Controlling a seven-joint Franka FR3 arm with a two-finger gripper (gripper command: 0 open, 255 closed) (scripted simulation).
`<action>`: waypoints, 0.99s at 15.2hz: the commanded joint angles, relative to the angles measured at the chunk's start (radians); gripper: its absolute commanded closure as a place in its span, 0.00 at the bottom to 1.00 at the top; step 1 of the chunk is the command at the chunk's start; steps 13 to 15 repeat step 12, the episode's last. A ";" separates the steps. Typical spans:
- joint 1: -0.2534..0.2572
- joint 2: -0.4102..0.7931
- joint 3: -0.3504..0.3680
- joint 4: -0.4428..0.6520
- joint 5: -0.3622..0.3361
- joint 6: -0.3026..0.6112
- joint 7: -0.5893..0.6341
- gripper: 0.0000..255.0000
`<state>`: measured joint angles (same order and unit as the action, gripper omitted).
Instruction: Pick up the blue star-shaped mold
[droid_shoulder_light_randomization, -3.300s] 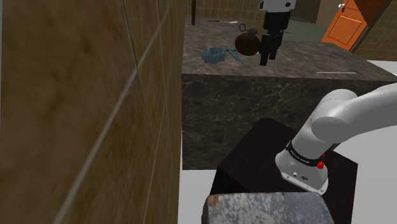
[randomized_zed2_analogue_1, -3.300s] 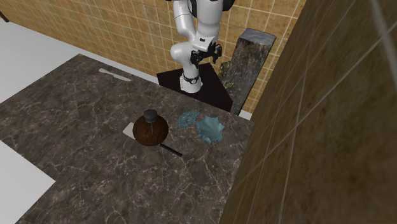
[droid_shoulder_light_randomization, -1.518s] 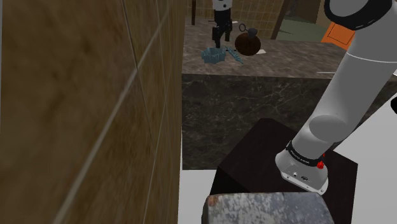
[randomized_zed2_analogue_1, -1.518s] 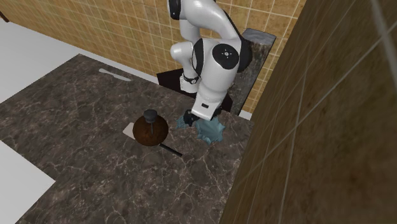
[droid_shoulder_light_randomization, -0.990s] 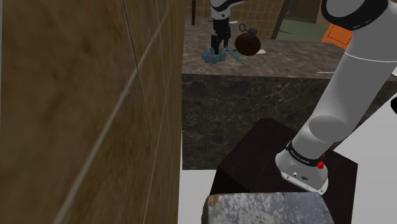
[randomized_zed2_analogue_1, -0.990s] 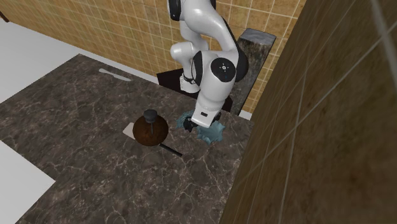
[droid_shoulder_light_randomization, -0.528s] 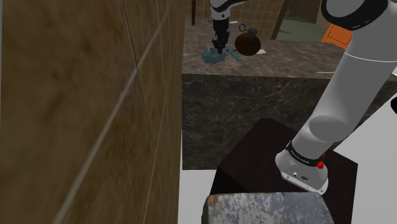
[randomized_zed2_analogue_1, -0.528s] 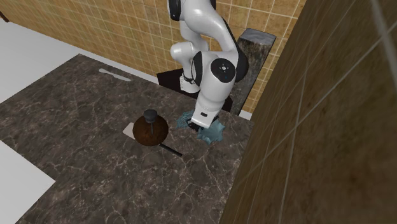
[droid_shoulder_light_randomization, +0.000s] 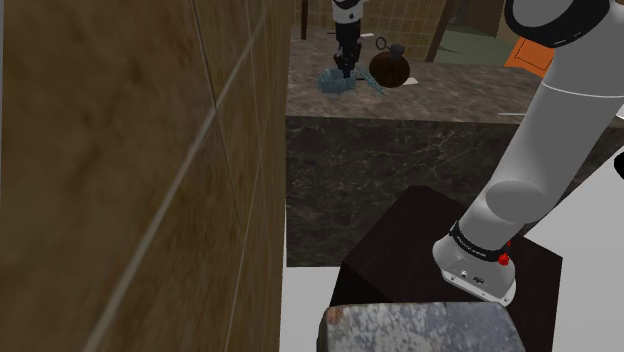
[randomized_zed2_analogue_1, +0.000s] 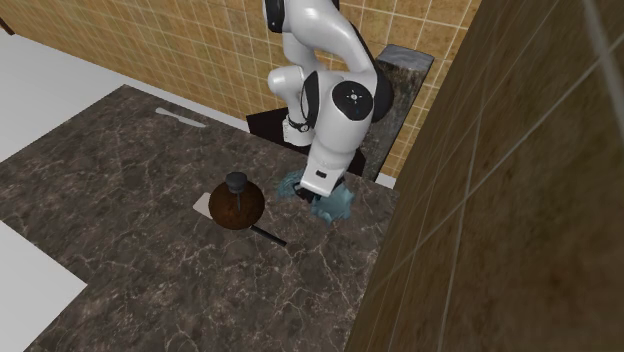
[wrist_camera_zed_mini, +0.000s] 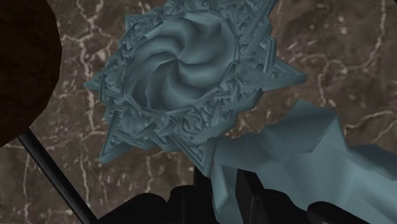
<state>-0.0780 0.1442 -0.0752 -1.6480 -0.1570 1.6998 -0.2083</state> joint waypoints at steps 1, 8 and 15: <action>0.000 -0.002 0.000 0.024 0.000 -0.026 -0.003 1.00; 0.001 0.006 0.000 0.129 0.002 -0.121 -0.017 1.00; 0.002 0.011 0.000 0.164 0.002 -0.152 -0.022 1.00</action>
